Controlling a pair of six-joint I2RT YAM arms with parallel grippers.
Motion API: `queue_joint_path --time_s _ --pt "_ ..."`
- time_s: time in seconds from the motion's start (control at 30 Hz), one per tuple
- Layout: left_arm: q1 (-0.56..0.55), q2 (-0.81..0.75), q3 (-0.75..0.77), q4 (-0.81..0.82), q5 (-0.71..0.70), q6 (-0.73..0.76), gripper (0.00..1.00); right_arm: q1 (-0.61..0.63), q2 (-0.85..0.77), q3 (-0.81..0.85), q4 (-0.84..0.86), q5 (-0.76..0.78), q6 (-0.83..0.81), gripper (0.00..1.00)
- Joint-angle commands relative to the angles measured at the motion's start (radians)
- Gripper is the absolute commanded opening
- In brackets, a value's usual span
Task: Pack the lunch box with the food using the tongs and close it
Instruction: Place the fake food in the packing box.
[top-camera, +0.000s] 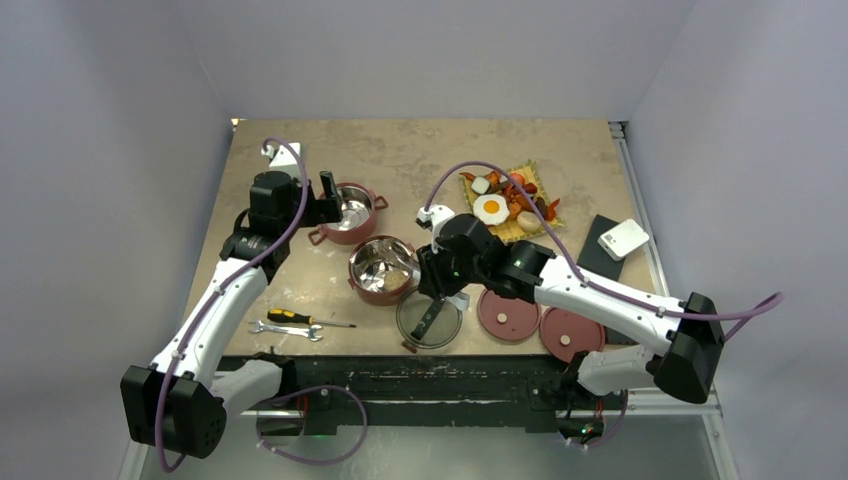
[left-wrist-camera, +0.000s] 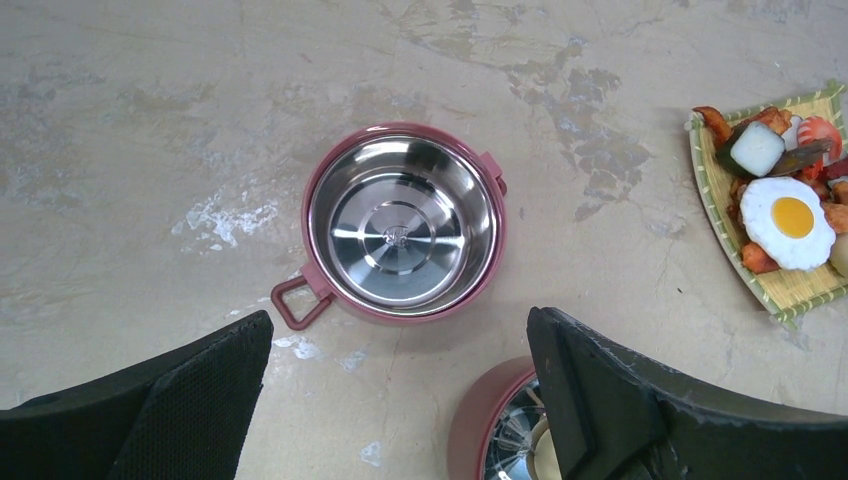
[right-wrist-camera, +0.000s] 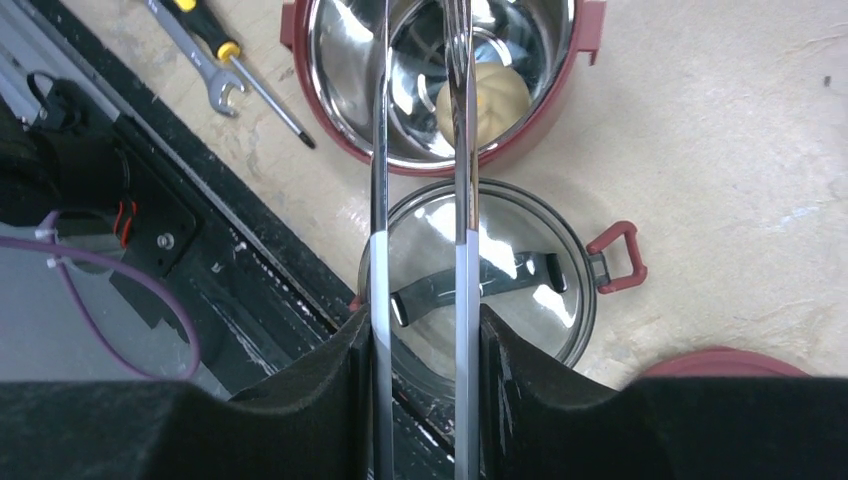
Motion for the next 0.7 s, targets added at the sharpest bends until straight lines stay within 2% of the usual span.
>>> queue_joint_path --time_s 0.0,0.07,0.17,0.3,0.5,0.67 --pt "0.005 -0.030 0.009 0.012 -0.021 0.001 0.99 0.005 -0.058 0.095 0.010 0.094 0.059 0.37" --pt "0.006 -0.035 0.006 0.015 -0.027 0.001 0.99 -0.002 -0.063 0.125 -0.038 0.182 0.088 0.38" --pt "0.006 -0.039 0.005 0.018 -0.031 0.000 0.99 -0.051 -0.062 0.142 -0.103 0.227 0.090 0.38" --pt "0.006 -0.037 0.005 0.017 -0.027 0.002 0.99 -0.236 -0.096 0.083 -0.127 0.192 0.090 0.38" --pt "0.006 -0.032 0.004 0.017 -0.025 0.003 0.99 -0.502 -0.202 -0.067 -0.062 0.061 0.145 0.40" --pt "0.006 -0.030 0.005 0.018 -0.013 0.001 0.99 -0.716 -0.252 -0.221 0.047 -0.131 0.136 0.40"
